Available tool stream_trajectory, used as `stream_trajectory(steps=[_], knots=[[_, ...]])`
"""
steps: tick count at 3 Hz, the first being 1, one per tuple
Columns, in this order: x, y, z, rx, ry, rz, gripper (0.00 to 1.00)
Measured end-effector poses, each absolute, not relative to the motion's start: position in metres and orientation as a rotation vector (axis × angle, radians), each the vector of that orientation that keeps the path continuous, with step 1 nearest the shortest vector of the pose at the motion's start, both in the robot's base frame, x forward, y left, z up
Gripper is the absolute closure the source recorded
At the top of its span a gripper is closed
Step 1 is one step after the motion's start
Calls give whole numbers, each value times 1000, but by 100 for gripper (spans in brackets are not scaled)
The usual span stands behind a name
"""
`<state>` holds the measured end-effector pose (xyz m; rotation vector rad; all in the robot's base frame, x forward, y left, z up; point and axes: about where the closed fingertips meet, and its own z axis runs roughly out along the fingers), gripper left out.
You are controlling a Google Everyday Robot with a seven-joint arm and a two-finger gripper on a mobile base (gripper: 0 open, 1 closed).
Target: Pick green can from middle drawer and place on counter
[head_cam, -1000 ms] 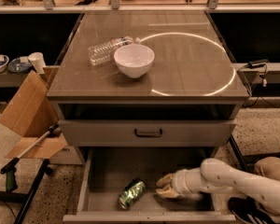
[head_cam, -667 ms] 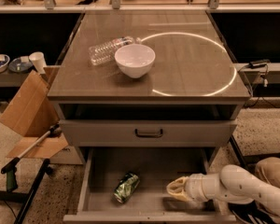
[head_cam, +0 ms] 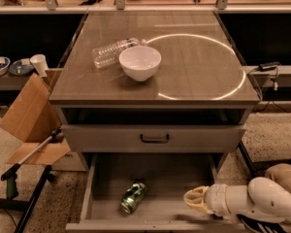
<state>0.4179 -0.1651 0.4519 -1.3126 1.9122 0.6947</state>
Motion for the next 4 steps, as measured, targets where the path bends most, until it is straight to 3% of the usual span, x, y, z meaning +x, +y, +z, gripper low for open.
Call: stream_trajectory(steps=[4], knots=[[401, -140, 538, -1366, 1841, 655, 100]])
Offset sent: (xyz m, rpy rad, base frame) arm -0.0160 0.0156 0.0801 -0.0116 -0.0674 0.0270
